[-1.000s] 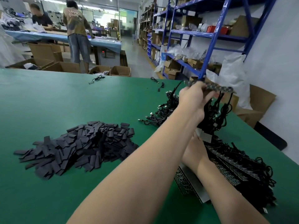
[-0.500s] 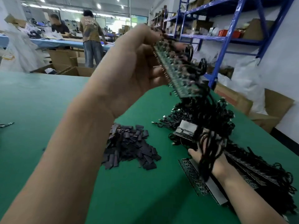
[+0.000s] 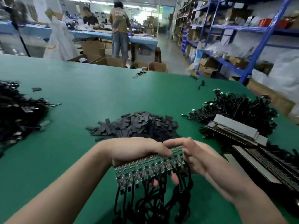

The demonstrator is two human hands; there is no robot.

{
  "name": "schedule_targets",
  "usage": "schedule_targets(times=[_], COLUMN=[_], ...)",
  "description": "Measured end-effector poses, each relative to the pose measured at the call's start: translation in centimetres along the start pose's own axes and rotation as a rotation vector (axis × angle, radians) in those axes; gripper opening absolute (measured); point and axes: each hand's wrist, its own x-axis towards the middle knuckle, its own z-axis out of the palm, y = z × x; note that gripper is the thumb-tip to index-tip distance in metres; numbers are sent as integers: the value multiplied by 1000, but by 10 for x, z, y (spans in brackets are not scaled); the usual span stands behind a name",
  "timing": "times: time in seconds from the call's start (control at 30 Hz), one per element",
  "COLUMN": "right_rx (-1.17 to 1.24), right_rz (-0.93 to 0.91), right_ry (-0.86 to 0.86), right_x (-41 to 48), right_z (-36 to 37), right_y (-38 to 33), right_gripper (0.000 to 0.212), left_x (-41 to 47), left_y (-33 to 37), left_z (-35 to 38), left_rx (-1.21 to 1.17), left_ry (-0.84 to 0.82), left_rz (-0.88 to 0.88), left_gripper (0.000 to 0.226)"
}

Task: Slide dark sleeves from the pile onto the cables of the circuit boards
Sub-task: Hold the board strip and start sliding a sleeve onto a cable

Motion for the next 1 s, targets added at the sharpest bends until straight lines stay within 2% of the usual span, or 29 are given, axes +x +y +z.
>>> schedule_targets(times=[0.07,0.17,0.23,0.3,0.43,0.47,0.53,0.6,0.7,0.77,0.93,1.0], right_rx=[-39,-6,33,102,310,389,555,635,633,575,477,398], right_rz=[32,65,101,142,289,329,406,455,459,428,380,343], right_ry=[49,110,163,245,408,431,459,455,466,470,464,408], right_x=[5,9,10,9,2,0,-6,-9,-8,-4,22,33], right_z=[6,14,17,15,2,1,0,2,5,6,9,7], right_y=[9,22,30,40,71,79,92,102,114,119,122,119], right_gripper=[66,30,18,23,51,50,42,38,40,48,79,75], left_x=[12,24,30,37,47,47,48,50,50,48,38,38], left_y=[-13,-29,-38,-50,-83,-90,-105,-119,-130,-129,-130,-132], left_z=[-2,-11,-17,-25,-26,-23,-14,-5,0,-3,-13,-15], left_rx=[-5,-103,-171,-268,-503,-511,-449,-398,-303,-235,-492,-539], left_ry=[-23,-91,-68,24,139,151,150,206,394,419,370,395], left_rz=[36,95,103,89,157,170,213,235,250,273,323,332], left_gripper=[40,42,52,63,73,71,52,39,27,24,31,36])
